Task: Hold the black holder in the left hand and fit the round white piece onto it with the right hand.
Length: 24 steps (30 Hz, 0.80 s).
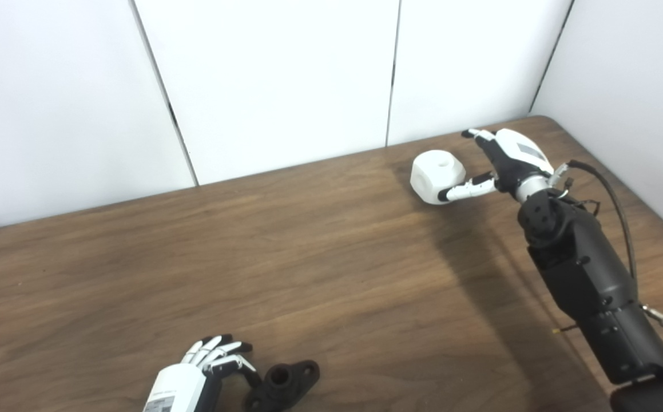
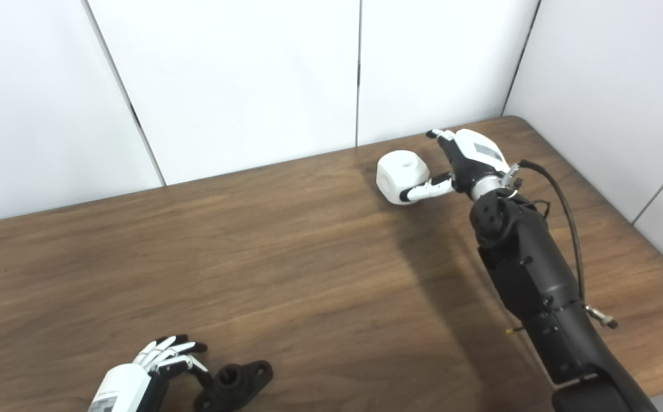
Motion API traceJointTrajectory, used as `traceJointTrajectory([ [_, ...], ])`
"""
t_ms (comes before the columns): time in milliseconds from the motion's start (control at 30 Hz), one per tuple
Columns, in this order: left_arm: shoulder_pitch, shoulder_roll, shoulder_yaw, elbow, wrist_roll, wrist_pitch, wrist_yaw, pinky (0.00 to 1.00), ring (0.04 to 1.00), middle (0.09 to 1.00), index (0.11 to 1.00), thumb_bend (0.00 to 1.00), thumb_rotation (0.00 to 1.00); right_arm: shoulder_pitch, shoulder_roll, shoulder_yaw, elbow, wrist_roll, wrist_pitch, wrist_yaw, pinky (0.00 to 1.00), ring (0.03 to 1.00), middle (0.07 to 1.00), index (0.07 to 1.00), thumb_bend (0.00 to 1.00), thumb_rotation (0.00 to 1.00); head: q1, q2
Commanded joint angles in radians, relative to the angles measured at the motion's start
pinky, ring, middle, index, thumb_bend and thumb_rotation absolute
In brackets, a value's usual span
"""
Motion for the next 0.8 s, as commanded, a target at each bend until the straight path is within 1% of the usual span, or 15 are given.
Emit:
traceJointTrajectory([
  [0,0.046,0.029,0.004,0.047,0.004,0.045,-0.065,0.91,0.895,0.786,0.488,0.52,0.04,-0.066,-0.04,0.0,-0.003,-0.003,-0.007,-0.01,0.92,1.0,0.97,0.915,0.77,0.38,-0.001,0.001],
  [167,0.048,0.025,0.007,0.045,0.004,0.046,-0.061,0.91,0.89,0.781,0.488,0.52,0.04,-0.086,-0.051,0.024,0.02,-0.006,-0.007,-0.001,0.88,1.0,0.965,0.914,0.78,0.4,0.0,0.005],
  [300,0.051,0.025,0.007,0.044,-0.003,0.045,-0.062,0.91,0.892,0.784,0.488,0.52,0.04,-0.101,-0.05,0.037,0.036,0.002,-0.007,0.002,0.91,1.0,0.949,0.914,0.8,0.44,0.002,0.006],
  [400,0.052,0.023,0.008,0.043,-0.005,0.045,-0.058,0.9,0.889,0.782,0.488,0.52,0.04,-0.106,-0.047,0.049,0.044,0.002,-0.006,0.007,0.9,1.0,0.946,0.915,0.82,0.46,0.003,0.008],
  [567,0.052,0.02,0.007,0.039,-0.002,0.047,-0.062,0.9,0.888,0.781,0.488,0.52,0.04,-0.106,-0.048,0.073,0.048,0.008,-0.007,0.007,0.91,1.0,0.951,0.917,0.81,0.46,0.005,0.011],
  [767,0.055,0.017,0.006,0.033,-0.002,0.048,-0.062,0.89,0.885,0.779,0.487,0.52,0.04,-0.105,-0.04,0.072,0.049,0.008,-0.006,0.012,0.88,1.0,0.948,0.904,0.81,0.45,0.005,0.012],
])
